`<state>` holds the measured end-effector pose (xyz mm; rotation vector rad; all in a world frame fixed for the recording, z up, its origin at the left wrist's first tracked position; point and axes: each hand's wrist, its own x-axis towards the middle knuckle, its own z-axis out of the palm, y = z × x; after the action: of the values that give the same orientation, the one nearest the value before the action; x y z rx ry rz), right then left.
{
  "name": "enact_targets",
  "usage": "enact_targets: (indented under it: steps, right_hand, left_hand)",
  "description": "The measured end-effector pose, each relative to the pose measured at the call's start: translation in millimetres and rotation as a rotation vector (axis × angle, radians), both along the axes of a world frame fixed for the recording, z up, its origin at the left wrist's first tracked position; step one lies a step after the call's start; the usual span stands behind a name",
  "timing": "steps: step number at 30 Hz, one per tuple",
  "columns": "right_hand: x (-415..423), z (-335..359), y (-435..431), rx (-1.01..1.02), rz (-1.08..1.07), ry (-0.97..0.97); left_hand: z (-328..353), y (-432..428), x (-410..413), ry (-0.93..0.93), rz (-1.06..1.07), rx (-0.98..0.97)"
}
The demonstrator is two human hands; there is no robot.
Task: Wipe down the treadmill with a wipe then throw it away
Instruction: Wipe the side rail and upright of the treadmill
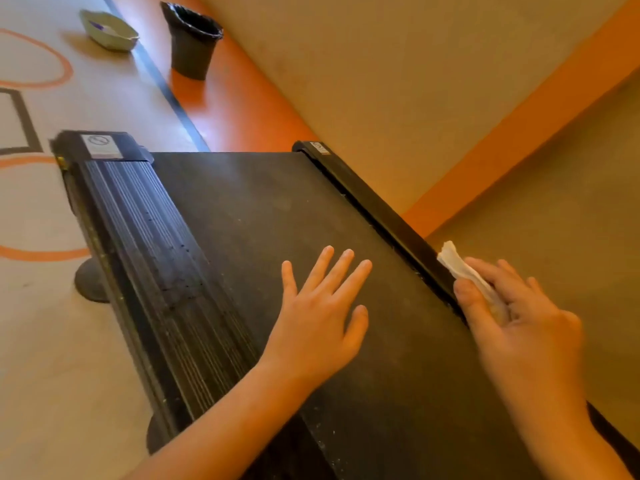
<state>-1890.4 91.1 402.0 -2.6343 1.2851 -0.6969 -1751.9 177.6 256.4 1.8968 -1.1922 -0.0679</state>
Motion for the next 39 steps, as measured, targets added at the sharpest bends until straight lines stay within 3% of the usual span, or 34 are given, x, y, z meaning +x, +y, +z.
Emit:
enact_targets:
  steps: [6, 14, 28, 39]
  right_hand:
    - [55, 1, 12, 0.137, 0.061, 0.064]
    - [108, 15, 36, 0.218, 0.117, 0.124]
    - [127, 76, 66, 0.204, 0.100, 0.022]
    - [101, 146, 51, -0.021, 0.107, -0.038]
  left_hand:
    - [19, 40, 56, 0.006, 0.110, 0.110]
    - [74, 81, 125, -0.038, 0.236, 0.118]
    - [106, 90, 150, 0.060, 0.255, 0.051]
    - [185, 39, 122, 0.040, 0.182, 0.025]
